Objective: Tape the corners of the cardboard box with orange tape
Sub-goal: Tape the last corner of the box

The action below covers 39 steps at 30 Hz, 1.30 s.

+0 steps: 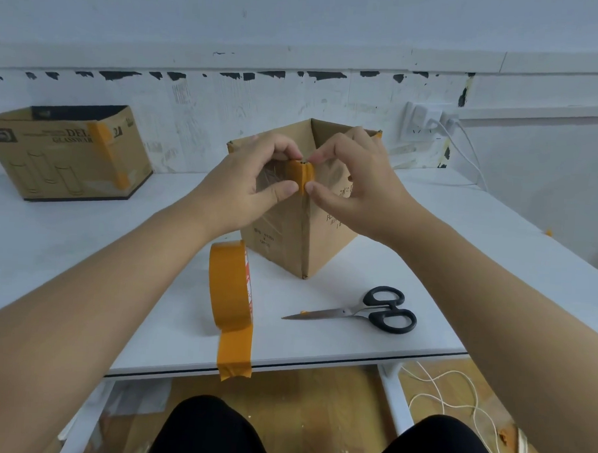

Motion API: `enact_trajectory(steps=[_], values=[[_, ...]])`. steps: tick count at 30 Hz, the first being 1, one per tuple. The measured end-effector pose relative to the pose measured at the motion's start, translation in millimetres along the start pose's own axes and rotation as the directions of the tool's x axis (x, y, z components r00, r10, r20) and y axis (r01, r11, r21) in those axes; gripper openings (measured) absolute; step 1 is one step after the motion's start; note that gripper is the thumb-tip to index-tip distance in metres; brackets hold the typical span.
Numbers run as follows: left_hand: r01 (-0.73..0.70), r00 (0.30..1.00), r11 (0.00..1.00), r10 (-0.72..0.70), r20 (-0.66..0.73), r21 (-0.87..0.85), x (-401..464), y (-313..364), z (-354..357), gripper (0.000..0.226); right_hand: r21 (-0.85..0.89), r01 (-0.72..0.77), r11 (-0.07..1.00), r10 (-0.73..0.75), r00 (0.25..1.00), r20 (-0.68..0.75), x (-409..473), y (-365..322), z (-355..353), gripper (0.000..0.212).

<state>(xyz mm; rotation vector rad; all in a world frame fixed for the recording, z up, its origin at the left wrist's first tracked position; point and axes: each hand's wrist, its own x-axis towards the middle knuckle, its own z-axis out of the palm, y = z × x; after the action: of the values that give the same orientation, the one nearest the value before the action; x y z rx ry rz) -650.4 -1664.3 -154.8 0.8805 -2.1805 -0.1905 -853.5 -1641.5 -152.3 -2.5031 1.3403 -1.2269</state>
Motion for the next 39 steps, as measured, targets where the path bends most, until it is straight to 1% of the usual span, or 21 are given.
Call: enact_trajectory(steps=[4,10,14,17,22,24,26,29,31,33,35,37,39], values=[[-0.013,1.0,1.0,0.013,-0.001,-0.021,-1.1,1.8,2.2,0.032,-0.014,0.005,1.0,-0.006,1.0,-0.027,-1.9,-2.5,3.5,0.03],[-0.021,0.999,1.0,0.021,0.03,0.009,-3.6,0.2,0.9,0.035,-0.05,0.027,0.998,-0.027,1.0,0.009,-1.9,-0.1,3.1,0.034],[-0.023,1.0,1.0,0.023,0.002,0.013,-3.6,2.4,4.0,0.034,-0.043,0.02,0.999,-0.021,1.0,-0.014,-1.5,-0.6,4.9,0.033],[-0.03,0.999,0.999,0.03,0.023,0.018,-5.0,0.1,1.2,0.036,-0.04,0.034,0.999,-0.034,0.999,0.009,-2.6,2.5,3.2,0.034],[-0.025,1.0,1.0,0.025,0.007,0.009,-3.9,1.3,3.7,0.038,-0.018,0.015,1.0,-0.016,0.999,-0.035,-2.6,0.9,6.5,0.034],[-0.034,0.999,0.999,0.034,0.015,0.006,-3.9,1.1,1.7,0.037,-0.014,0.014,1.0,-0.015,0.999,-0.03,-2.4,1.1,5.8,0.033],[-0.038,0.999,0.999,0.039,0.015,-0.014,-3.7,1.1,-0.2,0.033,0.005,0.019,1.0,-0.019,1.0,-0.016,-2.3,2.5,3.3,0.031],[-0.026,0.999,0.999,0.025,-0.025,-0.045,-1.6,3.0,2.4,0.024,0.022,0.014,1.0,-0.013,0.999,-0.032,-1.7,2.9,2.7,0.027],[-0.014,0.999,0.999,0.012,-0.05,-0.046,0.1,4.1,3.4,0.022,0.034,-0.001,0.999,0.002,0.999,-0.047,-0.9,1.0,4.2,0.025],[0.004,0.999,0.998,-0.007,-0.042,-0.066,0.5,4.3,1.0,0.022,0.049,-0.009,0.999,0.011,0.999,-0.044,-0.3,-0.1,4.2,0.023],[0.024,0.999,0.995,-0.027,-0.027,-0.101,0.3,4.7,-2.3,0.019,0.073,-0.01,0.997,0.013,0.999,-0.04,0.2,-0.9,2.2,0.016],[0.039,0.999,0.994,-0.042,-0.032,-0.097,0.9,5.3,-2.9,0.017,0.1,-0.024,0.995,0.028,0.999,-0.04,1.0,-1.3,1.4,0.008],[0.044,0.997,0.995,-0.049,-0.055,-0.088,2.0,6.0,-1.0,0.015,0.109,-0.04,0.993,0.045,0.998,-0.049,2.1,-2.1,2.8,0.007]])
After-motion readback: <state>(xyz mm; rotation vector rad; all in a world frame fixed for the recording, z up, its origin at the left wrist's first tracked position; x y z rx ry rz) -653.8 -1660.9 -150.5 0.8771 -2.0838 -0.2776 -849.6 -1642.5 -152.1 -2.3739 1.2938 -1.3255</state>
